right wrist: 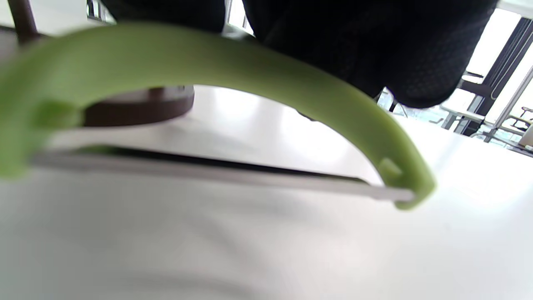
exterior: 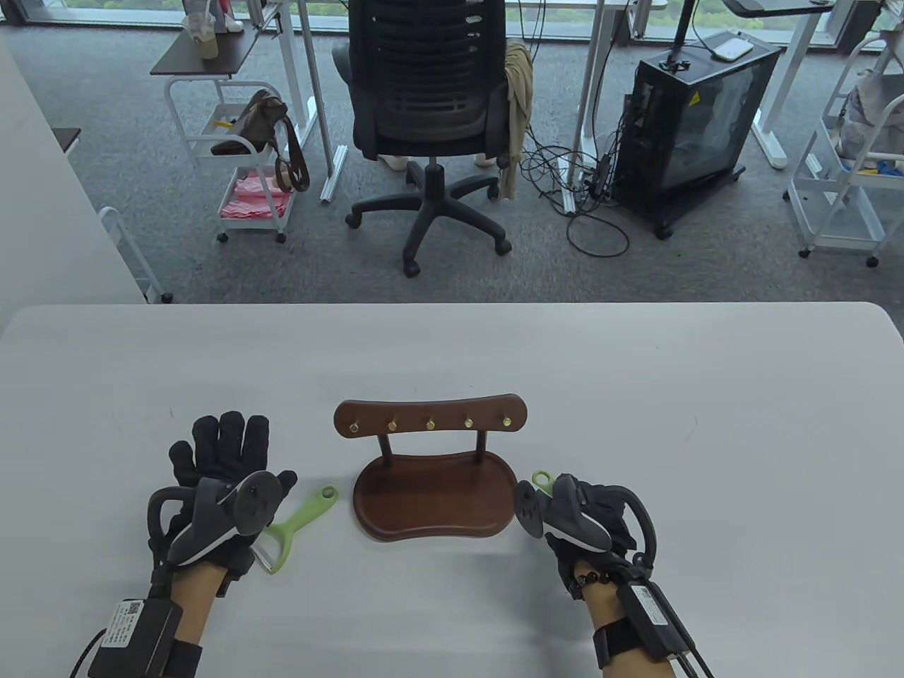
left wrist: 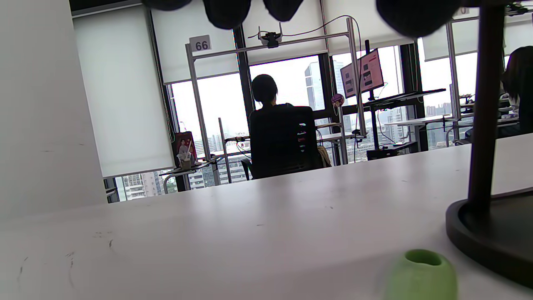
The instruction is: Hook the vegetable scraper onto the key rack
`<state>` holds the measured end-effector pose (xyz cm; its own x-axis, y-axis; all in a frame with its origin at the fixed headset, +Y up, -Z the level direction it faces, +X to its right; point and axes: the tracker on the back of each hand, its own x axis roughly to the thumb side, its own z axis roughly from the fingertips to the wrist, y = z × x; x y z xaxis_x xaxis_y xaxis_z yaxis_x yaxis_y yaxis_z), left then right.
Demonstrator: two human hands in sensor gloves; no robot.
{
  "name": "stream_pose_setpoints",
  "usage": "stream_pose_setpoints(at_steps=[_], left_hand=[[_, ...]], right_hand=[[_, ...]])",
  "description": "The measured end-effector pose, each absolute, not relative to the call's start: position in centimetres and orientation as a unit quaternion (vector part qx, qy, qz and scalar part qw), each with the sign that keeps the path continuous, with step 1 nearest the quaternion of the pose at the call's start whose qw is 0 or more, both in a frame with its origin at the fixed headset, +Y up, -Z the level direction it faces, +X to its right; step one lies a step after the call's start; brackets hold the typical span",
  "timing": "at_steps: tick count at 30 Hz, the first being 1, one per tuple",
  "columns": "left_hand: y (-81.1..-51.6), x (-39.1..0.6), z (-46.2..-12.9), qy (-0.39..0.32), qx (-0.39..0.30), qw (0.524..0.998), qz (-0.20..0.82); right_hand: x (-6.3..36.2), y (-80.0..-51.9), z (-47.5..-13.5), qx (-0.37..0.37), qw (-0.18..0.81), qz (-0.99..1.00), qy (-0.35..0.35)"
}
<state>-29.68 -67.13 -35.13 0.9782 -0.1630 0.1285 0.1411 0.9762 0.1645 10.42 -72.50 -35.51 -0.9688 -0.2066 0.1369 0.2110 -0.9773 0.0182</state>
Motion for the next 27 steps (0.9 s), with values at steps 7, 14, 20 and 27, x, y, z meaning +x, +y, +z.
stream_pose_setpoints(at_steps=[7, 14, 20, 27], left_hand=[[-67.1, -29.7, -35.1, -0.069, 0.08, 0.991, -0.077], [-67.1, -29.7, -35.2, -0.068, 0.081, 0.991, -0.078], [-67.1, -29.7, -35.2, -0.067, 0.08, 0.992, -0.077], [-67.1, -29.6, -35.2, -0.068, 0.081, 0.991, -0.076]], right_hand=[[11.0, -68.2, -34.1, -0.057, 0.058, -0.993, 0.091], [11.8, -65.0, -32.6, -0.045, 0.007, -0.982, 0.181], [10.3, -62.9, -31.8, -0.076, -0.031, -0.968, 0.237], [7.4, -62.0, -31.4, -0.116, -0.02, -0.96, 0.253]])
